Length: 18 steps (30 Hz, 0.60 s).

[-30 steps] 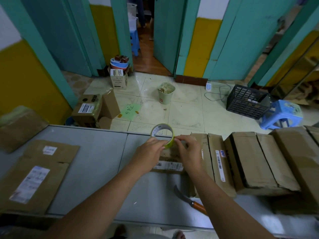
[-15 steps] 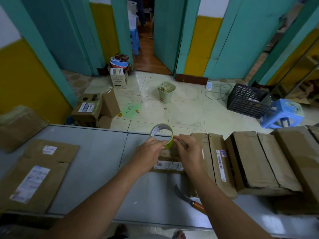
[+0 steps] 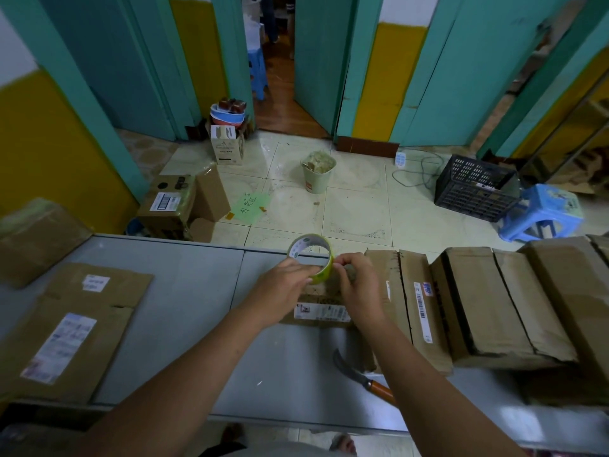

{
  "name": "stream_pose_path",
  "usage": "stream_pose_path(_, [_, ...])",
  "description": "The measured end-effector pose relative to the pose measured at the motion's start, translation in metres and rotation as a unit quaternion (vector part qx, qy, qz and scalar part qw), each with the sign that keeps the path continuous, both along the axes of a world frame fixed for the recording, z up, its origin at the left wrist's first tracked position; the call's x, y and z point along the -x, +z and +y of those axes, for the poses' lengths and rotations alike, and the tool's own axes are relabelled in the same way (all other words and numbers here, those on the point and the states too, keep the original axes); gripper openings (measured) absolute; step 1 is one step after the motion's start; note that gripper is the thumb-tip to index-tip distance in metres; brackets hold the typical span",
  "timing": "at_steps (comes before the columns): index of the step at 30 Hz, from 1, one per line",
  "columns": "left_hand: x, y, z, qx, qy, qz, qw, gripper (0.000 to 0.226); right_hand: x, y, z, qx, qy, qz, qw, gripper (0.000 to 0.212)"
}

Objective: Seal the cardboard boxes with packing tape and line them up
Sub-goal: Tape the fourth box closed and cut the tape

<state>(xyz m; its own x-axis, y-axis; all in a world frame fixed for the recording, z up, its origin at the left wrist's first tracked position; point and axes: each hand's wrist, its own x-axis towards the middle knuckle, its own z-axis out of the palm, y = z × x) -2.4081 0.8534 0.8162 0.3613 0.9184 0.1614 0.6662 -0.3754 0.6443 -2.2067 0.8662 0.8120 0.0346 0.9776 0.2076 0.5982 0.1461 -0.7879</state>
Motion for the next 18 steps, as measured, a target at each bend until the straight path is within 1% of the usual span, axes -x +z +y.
stream_pose_path(3, [0.0011, 0.0011, 0.0001, 0.002, -0.003, -0.003, 1.000, 0.041, 0.0025, -0.0047, 0.0015, -0.007, 0.012, -0.023, 1.000, 0.015])
stream_pose_path(5, [0.0006, 0.0024, -0.0009, -0.003, -0.006, -0.002, 1.000, 0.041, 0.0048, -0.0070, 0.0016, -0.010, 0.013, -0.034, 0.999, 0.015])
stream_pose_path(13, [-0.0023, 0.0068, -0.0014, -0.003, 0.004, 0.009, 1.000, 0.040, 0.0070, -0.0058, 0.0012, 0.003, 0.028, -0.025, 0.999, 0.021])
stream_pose_path(15, [-0.0020, 0.0077, -0.0011, 0.004, 0.005, 0.013, 1.000, 0.040, 0.0061, -0.0072, 0.0004, -0.006, 0.029, -0.023, 0.999, 0.018])
stream_pose_path(18, [0.0000, 0.0077, -0.0002, 0.015, 0.005, 0.014, 1.000, 0.039, 0.0035, -0.0093, -0.0034, -0.045, 0.018, 0.000, 0.999, 0.010])
